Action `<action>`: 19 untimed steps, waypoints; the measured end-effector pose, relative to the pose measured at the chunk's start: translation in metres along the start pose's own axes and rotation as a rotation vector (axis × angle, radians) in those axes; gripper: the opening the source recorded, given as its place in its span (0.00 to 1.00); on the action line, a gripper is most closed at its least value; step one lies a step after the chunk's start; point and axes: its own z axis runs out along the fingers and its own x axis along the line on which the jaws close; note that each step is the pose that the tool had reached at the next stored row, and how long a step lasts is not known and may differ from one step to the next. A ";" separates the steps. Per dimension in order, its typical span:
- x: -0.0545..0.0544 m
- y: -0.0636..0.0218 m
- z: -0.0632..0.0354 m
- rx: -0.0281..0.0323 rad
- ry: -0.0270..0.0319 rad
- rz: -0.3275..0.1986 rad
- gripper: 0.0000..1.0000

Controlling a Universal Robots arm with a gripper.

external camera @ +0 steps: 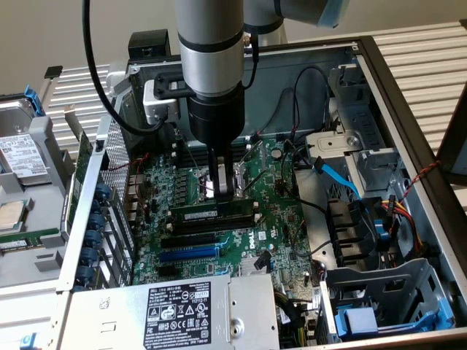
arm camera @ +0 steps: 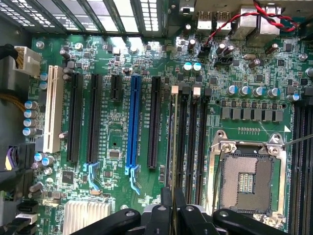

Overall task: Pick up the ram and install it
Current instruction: 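Insert the ram into the slot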

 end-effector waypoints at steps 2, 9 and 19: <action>0.000 0.0000 0.0001 -0.0001 0.0000 0.001 0.13; 0.000 0.0000 0.0005 -0.0002 -0.0001 0.006 0.13; 0.000 0.0000 0.0014 -0.0002 -0.0004 0.011 0.13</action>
